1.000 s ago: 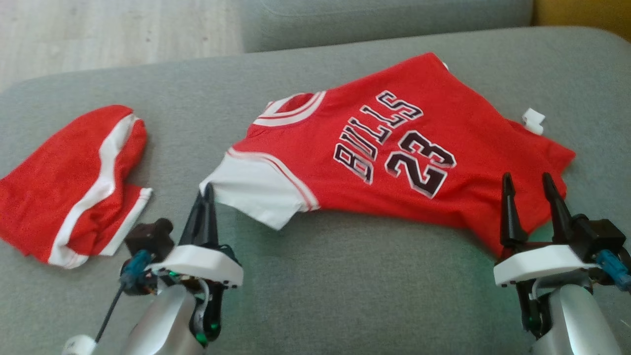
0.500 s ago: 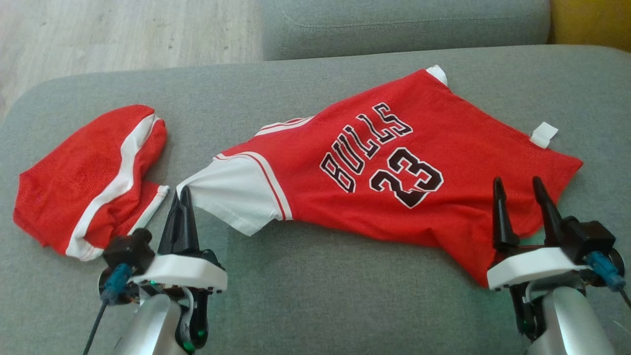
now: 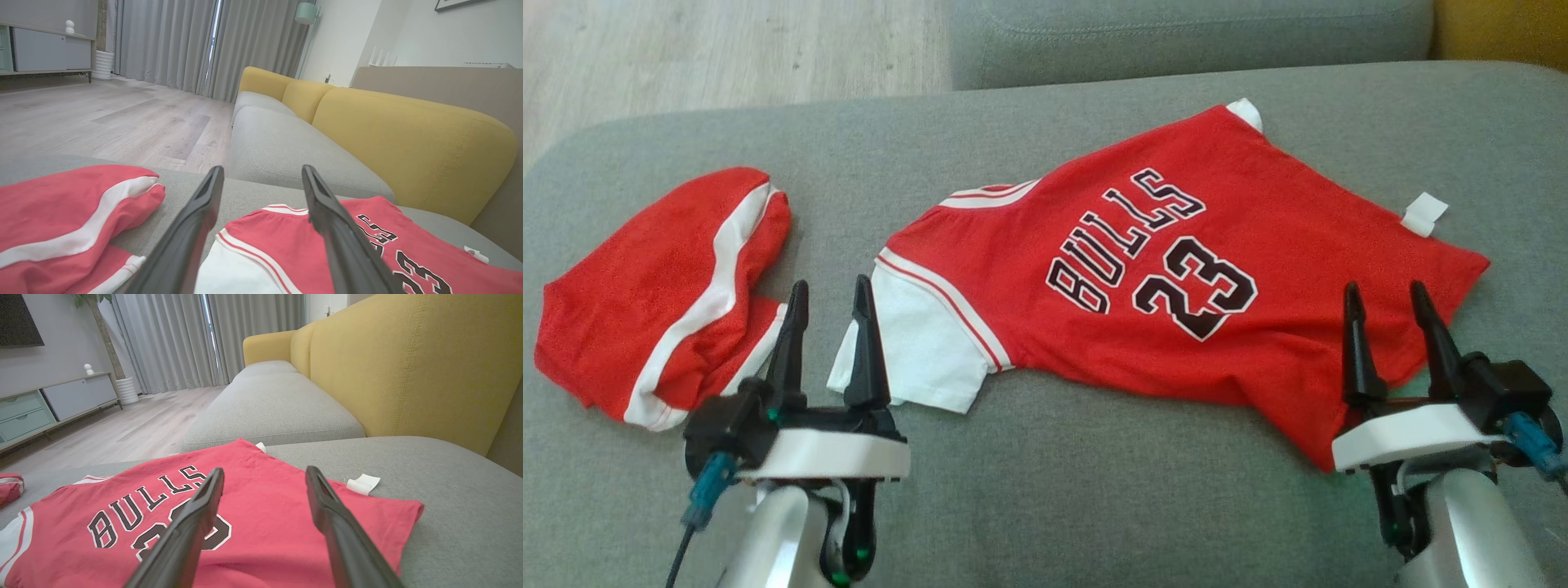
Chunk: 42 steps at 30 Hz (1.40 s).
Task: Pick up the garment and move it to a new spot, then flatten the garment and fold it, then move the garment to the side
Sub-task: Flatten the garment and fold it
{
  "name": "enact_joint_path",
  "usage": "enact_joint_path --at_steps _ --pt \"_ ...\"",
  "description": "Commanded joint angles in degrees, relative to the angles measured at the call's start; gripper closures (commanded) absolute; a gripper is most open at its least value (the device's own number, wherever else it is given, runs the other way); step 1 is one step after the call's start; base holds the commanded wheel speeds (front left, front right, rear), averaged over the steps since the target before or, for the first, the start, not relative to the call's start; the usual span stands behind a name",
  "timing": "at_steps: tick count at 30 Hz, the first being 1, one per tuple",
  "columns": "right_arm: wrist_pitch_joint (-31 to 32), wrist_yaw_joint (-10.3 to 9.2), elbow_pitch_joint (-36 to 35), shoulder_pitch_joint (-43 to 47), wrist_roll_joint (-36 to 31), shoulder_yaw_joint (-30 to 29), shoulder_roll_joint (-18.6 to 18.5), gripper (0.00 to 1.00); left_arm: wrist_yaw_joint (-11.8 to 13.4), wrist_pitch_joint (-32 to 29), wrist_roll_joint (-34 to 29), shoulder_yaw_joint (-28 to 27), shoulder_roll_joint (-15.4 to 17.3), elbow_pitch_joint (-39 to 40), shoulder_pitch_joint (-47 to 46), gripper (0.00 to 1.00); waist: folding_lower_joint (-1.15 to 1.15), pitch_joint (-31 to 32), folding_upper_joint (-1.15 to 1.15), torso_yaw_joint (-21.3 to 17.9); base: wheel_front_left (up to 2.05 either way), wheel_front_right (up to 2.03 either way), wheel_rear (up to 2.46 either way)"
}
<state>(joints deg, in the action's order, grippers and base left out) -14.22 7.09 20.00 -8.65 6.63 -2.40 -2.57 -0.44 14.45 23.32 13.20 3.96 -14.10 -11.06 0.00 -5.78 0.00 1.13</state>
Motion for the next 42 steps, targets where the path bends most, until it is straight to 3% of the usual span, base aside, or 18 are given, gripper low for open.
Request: enact_joint_path --at_steps 1,7,12,20,24,31,32,33,38,42 --pt "-0.78 0.40 -2.17 -0.47 0.17 0.96 -0.31 0.00 -0.70 0.54 -0.83 -2.58 -0.03 2.85 -0.50 0.00 0.00 -0.49 0.00 0.27 0.00 0.00 0.00" --pt "-0.29 0.40 -0.15 -4.43 -2.56 -4.35 -0.31 0.00 -2.85 0.54 -2.33 -3.24 -0.85 4.59 0.44 0.00 0.00 -2.60 0.00 1.18 0.00 0.00 0.00" --pt "4.15 0.40 5.44 -12.50 -5.36 -12.36 -0.31 0.00 -3.88 0.54 -2.64 -3.06 -1.03 4.55 -0.51 0.00 0.00 -4.96 0.00 2.22 0.00 0.00 0.00" --pt "11.32 0.40 19.35 -24.07 -15.57 -33.60 -0.31 0.00 -4.59 0.54 -0.64 -0.74 -1.07 4.61 -2.03 0.00 0.00 -8.19 0.00 4.17 0.00 0.00 0.00" --pt "11.27 0.40 25.68 -27.84 -20.88 -41.61 -0.31 0.00 -4.72 0.54 0.22 -0.13 -1.07 4.59 -2.52 0.00 0.00 -9.30 0.00 4.73 0.00 0.00 0.00" --pt "8.35 0.40 33.08 -32.09 -26.85 -47.86 -0.31 0.00 -4.63 0.54 0.90 0.51 -1.08 4.81 -3.29 0.00 0.00 -10.57 0.00 5.12 0.00 0.00 0.00" --pt "7.90 0.40 33.76 -32.70 -27.87 -48.76 -0.31 0.46 -4.60 0.54 0.97 0.60 -1.08 4.84 -3.41 0.00 0.00 -10.71 0.00 5.16 0.00 0.00 0.00" --pt "7.19 0.40 34.18 -33.37 -28.84 -49.55 -0.31 1.00 -4.58 0.54 1.02 0.68 -1.08 4.85 -3.52 0.00 0.00 -10.86 0.00 5.19 0.00 0.00 0.00" --pt "3.96 0.40 34.09 -36.84 -34.24 -51.47 -0.31 1.00 -4.60 0.54 1.26 0.79 -1.08 4.91 -4.06 0.00 0.00 -11.66 0.00 5.36 0.00 0.00 0.00" --pt "2.63 0.40 32.59 -41.54 -38.00 -49.60 -0.31 1.00 -4.65 0.54 1.53 1.20 -1.08 5.24 -4.85 0.00 0.00 -12.90 0.00 6.02 0.00 0.00 0.00"
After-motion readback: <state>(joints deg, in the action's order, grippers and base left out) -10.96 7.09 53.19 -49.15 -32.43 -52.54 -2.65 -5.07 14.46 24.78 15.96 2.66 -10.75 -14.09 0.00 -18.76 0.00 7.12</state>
